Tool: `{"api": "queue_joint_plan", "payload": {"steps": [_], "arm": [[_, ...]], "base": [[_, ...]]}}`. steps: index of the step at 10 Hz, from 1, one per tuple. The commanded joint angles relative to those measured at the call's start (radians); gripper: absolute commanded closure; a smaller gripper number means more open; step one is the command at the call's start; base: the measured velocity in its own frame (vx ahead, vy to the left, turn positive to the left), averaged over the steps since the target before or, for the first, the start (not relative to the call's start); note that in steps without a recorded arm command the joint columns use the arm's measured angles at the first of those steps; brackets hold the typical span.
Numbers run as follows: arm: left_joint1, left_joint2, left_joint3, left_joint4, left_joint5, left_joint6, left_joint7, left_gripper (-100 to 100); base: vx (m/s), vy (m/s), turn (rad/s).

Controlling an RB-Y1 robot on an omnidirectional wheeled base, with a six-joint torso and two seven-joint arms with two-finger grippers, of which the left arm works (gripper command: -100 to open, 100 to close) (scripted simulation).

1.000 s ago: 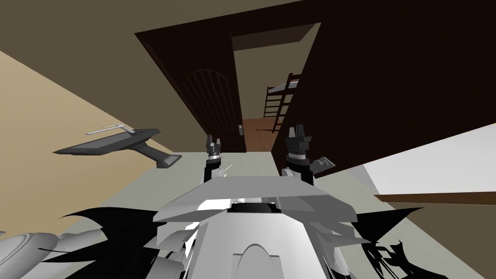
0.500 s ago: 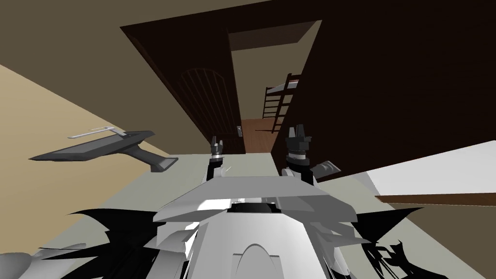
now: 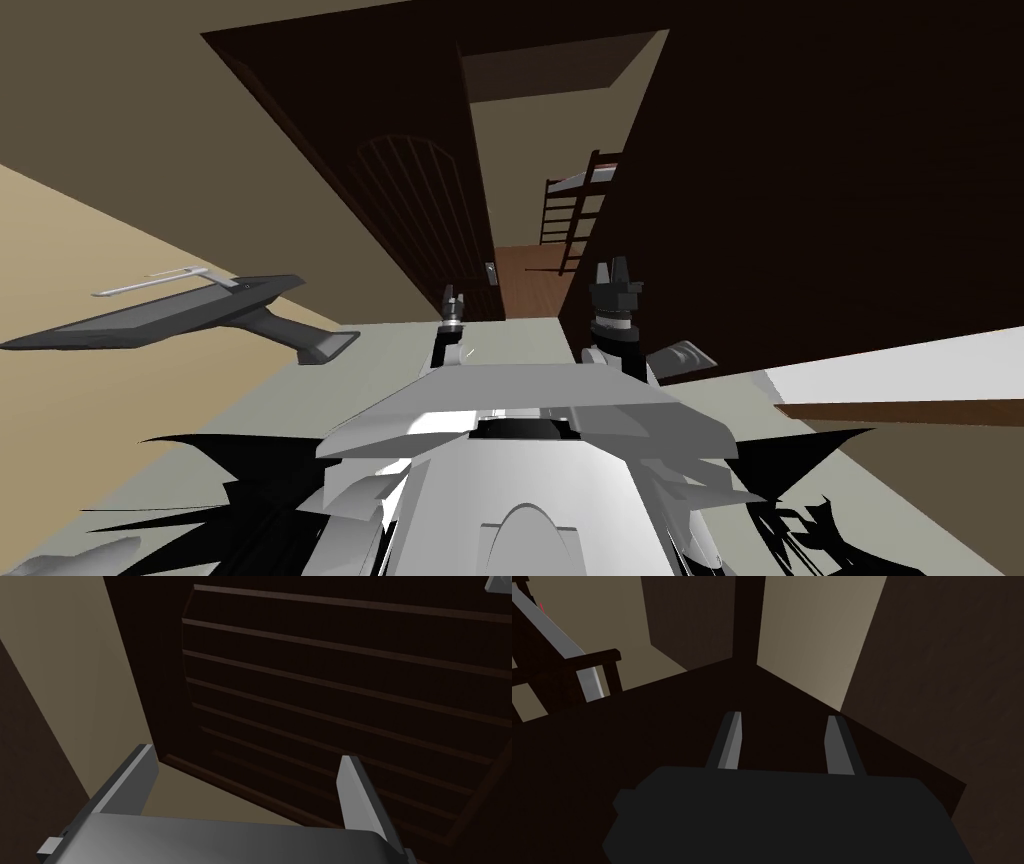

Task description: Pull the door open

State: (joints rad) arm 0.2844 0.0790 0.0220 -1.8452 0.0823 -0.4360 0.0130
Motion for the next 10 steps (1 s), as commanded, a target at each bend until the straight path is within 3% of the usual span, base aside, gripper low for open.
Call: {"api": "queue_joint_plan", "payload": {"steps": [1,10], "arm": [[-0.012,0.005,0.003,0.035,0.000,0.009,0.004,-100],[-0.099,0.020,0.017,0.228,-0.004,0.069,0.012,-100]], "base": [[0.097,-0.002,-0.040],[0.097,0.005,-0.041]]}}
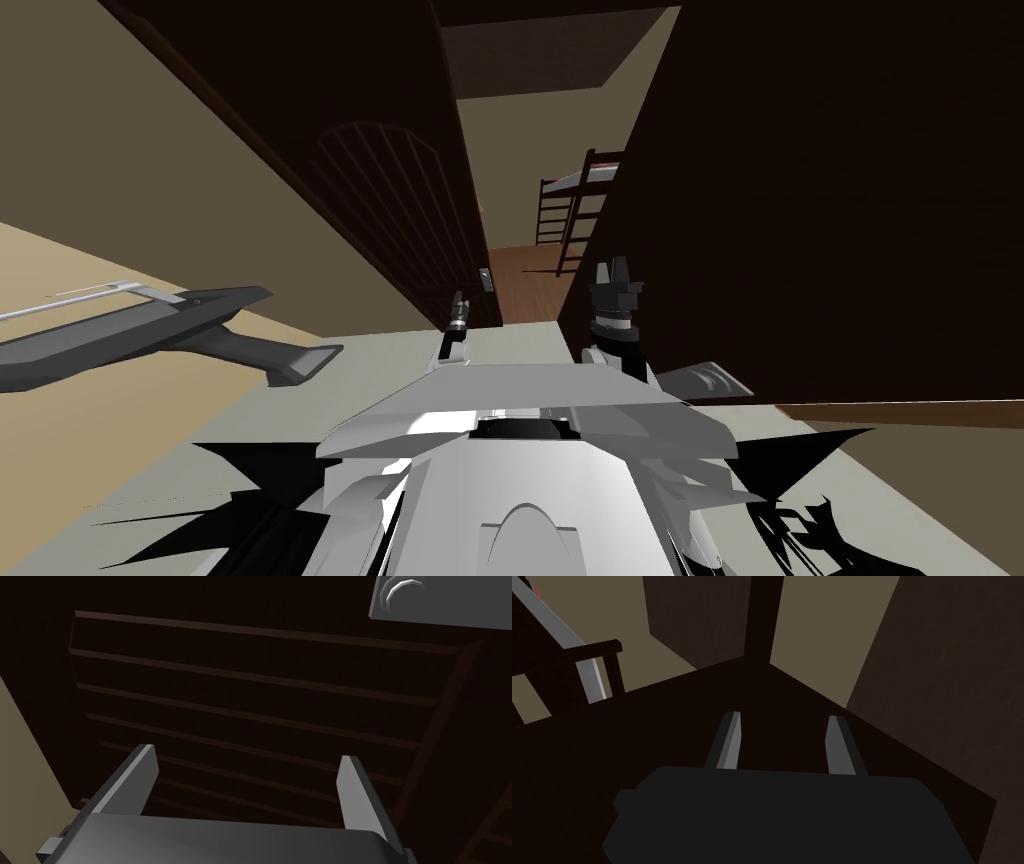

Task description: Pull the door open

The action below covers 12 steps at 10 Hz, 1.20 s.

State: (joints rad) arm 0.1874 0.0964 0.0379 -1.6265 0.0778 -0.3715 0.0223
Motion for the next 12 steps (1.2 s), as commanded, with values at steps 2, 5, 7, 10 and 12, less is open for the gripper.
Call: {"api": "queue_joint_plan", "payload": {"steps": [2,5,7,10,12], "arm": [[-0.020,0.005,0.004,0.050,0.000,0.017,0.004,-100],[-0.045,0.007,0.008,0.105,-0.001,0.034,0.007,-100],[-0.067,0.008,0.012,0.154,-0.002,0.049,0.009,-100],[-0.092,0.008,0.016,0.210,-0.003,0.067,0.011,-100],[-0.111,0.008,0.019,0.252,-0.004,0.080,0.013,-100]], "base": [[0.116,0.011,-0.035],[0.101,-0.008,-0.035],[0.109,-0.005,-0.035],[0.133,0.013,-0.039],[0.160,0.022,-0.045]]}}
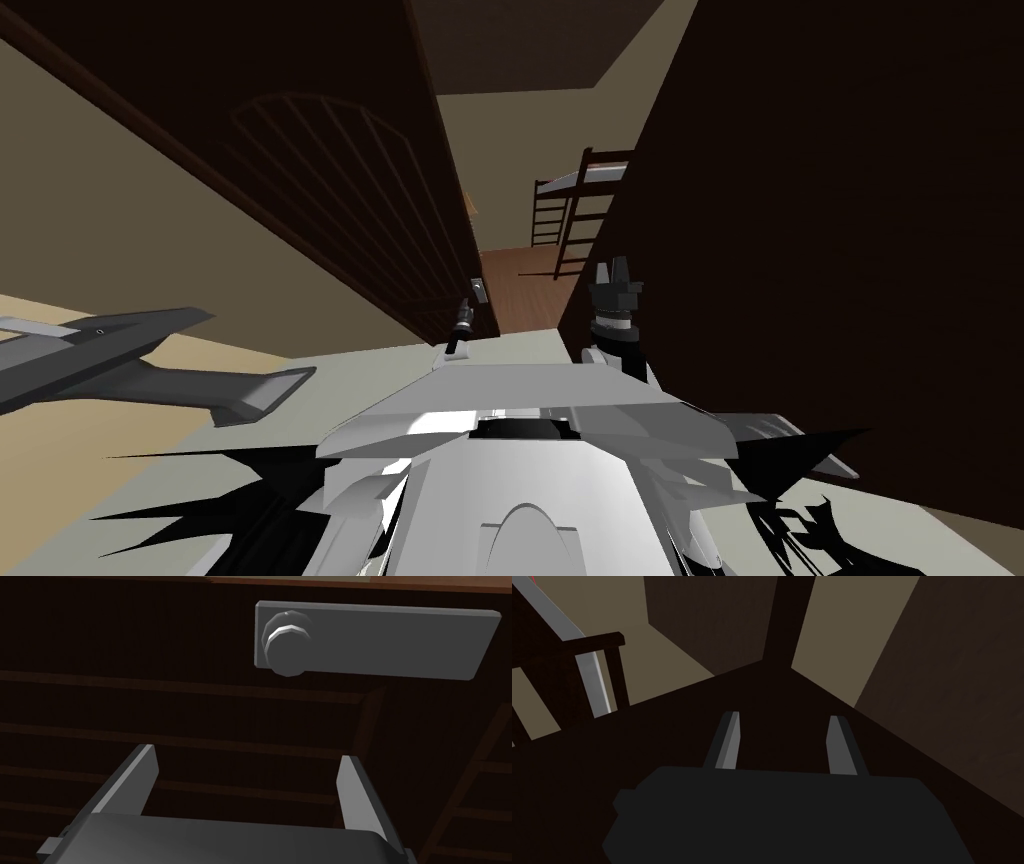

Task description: Pull the door open

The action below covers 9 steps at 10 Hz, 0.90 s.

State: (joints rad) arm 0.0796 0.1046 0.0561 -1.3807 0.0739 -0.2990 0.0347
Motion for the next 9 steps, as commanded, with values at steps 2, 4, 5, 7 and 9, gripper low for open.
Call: {"api": "queue_joint_plan", "payload": {"steps": [2,4,5,7,9], "arm": [[-0.018,-0.001,0.003,0.040,-0.001,0.018,0.002,-100],[-0.016,0.027,0.019,0.048,0.011,0.010,0.019,-100],[-0.017,0.047,0.031,0.061,0.019,0.006,0.031,-100],[-0.020,0.080,0.052,0.081,0.034,-0.002,0.051,-100],[-0.023,0.121,0.078,0.107,0.051,-0.011,0.076,-100]], "base": [[0.163,0.021,-0.030],[0.084,-0.013,-0.091],[0.213,-0.059,-0.166],[0.177,-0.073,-0.115],[0.189,-0.028,-0.158]]}}
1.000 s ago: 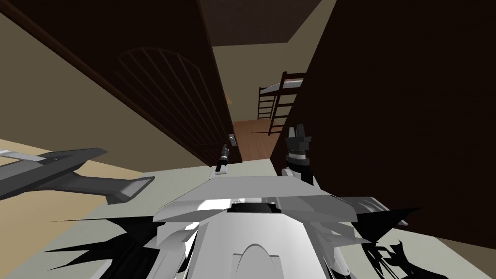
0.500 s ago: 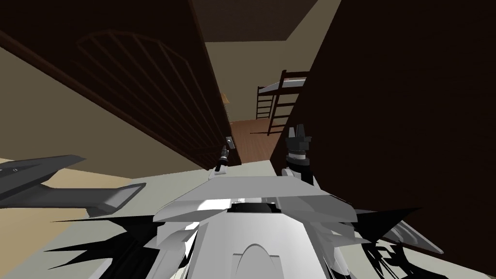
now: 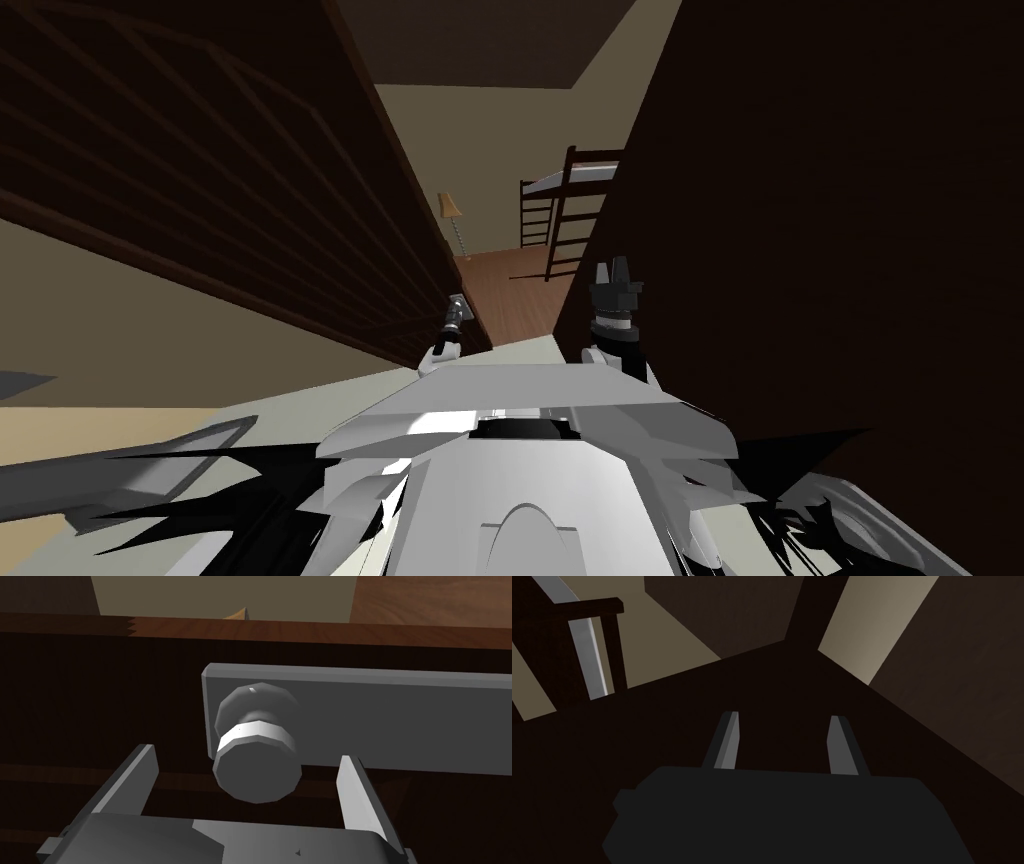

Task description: Pull the door open

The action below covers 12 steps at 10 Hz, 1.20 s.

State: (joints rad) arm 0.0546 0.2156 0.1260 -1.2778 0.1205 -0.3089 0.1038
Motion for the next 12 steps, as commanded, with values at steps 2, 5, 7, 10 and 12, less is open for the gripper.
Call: {"api": "queue_joint_plan", "payload": {"steps": [2,5,7,10,12], "arm": [[0.001,0.014,0.011,0.008,0.007,-0.003,0.009,-100],[0.001,0.014,0.011,0.008,0.007,-0.003,0.009,100],[0.001,0.014,0.011,0.008,0.007,-0.003,0.009,100],[0.013,0.037,-0.009,0.005,0.010,-0.011,0.028,100],[0.022,0.056,-0.026,0.001,0.013,-0.020,0.045,100]], "base": [[0.147,0.000,-0.069],[-0.024,0.002,0.001],[-0.014,-0.002,0.003],[-0.107,0.032,-0.091],[-0.210,0.098,-0.161]]}}
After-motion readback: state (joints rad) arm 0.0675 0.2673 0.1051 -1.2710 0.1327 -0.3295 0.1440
